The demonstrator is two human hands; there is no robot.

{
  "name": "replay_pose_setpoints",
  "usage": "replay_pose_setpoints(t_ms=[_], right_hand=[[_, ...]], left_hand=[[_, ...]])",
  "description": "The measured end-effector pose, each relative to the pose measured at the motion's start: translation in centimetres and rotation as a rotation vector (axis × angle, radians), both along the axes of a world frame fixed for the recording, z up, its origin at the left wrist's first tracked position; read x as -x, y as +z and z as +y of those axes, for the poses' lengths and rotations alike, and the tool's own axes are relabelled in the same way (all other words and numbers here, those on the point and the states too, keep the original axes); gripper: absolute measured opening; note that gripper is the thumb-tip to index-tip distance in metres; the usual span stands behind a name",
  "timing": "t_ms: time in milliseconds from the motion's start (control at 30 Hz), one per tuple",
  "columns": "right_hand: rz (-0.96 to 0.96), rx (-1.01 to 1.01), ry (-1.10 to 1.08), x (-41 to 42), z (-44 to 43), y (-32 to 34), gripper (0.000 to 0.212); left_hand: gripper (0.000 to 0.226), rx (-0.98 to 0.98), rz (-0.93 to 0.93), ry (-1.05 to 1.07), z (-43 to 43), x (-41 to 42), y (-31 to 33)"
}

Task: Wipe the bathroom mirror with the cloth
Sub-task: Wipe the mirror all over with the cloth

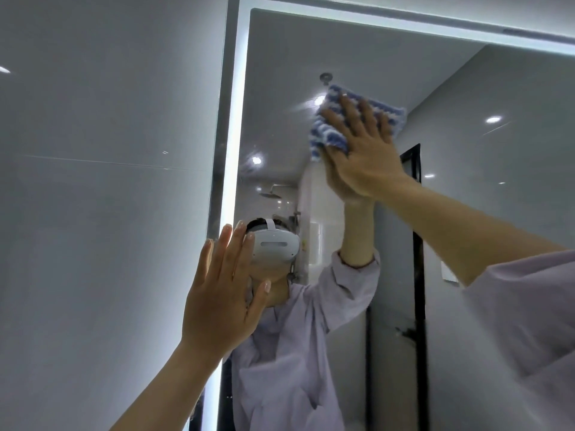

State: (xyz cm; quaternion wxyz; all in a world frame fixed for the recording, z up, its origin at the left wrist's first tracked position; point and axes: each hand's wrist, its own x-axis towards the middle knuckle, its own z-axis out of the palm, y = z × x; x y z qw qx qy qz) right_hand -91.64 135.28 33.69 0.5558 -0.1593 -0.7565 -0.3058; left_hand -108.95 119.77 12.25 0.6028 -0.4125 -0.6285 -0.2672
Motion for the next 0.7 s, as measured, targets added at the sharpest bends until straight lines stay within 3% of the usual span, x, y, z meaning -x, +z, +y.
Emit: replay_pose_setpoints(t_ms=[200, 400, 700], right_hand=[[0.111, 0.173, 0.012, -4.5, 4.2, -1.2, 0.059], [0.209, 0.248, 0.042, -2.0, 2.2, -3.0, 0.066], [-0.001, 0.082, 0.057, 1.4, -2.2, -6.8, 0.071]], left_hand=[[0.073, 0.015, -0.029, 0.022, 0.0, -0.1, -0.1], [0.072, 0.036, -0.042, 0.052, -0.2, -0.3, 0.0], [0.07, 0.04, -0.054, 0.03, -0.4, -0.8, 0.0]])
